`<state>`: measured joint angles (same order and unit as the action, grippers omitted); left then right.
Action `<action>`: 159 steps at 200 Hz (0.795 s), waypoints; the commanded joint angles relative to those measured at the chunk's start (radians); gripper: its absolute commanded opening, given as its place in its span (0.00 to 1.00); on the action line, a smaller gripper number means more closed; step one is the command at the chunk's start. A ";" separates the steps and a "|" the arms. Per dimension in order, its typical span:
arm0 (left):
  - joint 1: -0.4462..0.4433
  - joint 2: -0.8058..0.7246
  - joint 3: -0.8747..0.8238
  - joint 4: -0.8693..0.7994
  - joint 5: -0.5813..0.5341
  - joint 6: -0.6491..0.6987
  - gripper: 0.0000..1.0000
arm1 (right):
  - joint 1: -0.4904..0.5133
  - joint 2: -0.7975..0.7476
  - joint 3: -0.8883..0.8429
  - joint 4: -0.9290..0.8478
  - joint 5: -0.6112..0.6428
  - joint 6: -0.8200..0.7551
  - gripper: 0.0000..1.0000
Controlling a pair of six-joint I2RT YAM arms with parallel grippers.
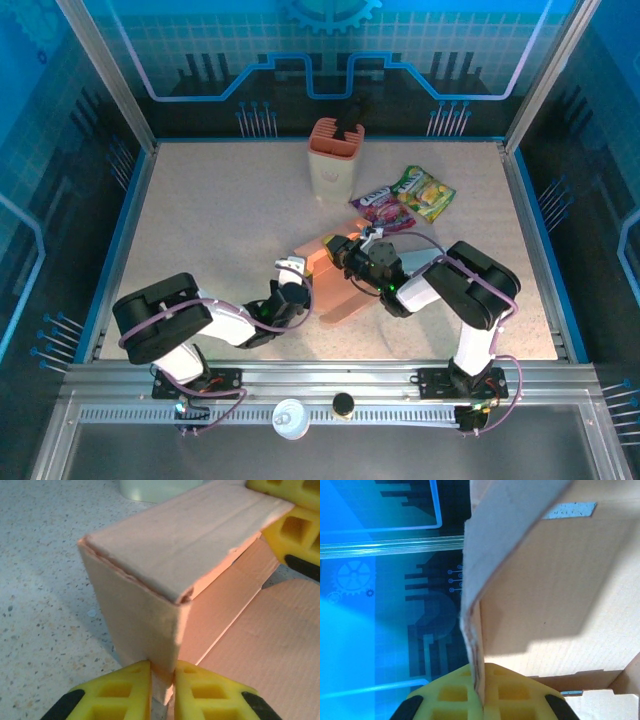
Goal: Fold the paper box
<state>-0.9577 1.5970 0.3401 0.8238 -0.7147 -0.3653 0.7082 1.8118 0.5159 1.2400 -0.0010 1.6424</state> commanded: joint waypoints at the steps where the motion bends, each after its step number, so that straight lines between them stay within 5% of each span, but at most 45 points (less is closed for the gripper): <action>1: 0.009 0.008 0.005 0.176 0.031 0.069 0.22 | 0.039 -0.011 -0.018 -0.070 -0.059 0.006 0.00; 42: 0.022 0.014 0.014 0.158 0.027 0.055 0.31 | 0.039 -0.011 -0.017 -0.077 -0.061 0.011 0.00; 133: 0.024 0.034 0.055 0.116 -0.014 0.035 0.00 | 0.055 -0.028 -0.015 -0.103 -0.055 0.015 0.00; 159: 0.024 0.031 0.051 0.126 -0.025 0.025 0.00 | 0.060 -0.028 -0.017 -0.106 -0.049 0.021 0.00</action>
<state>-0.9386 1.6245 0.3458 0.8600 -0.7158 -0.3340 0.7155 1.7924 0.5159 1.2045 0.0235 1.6505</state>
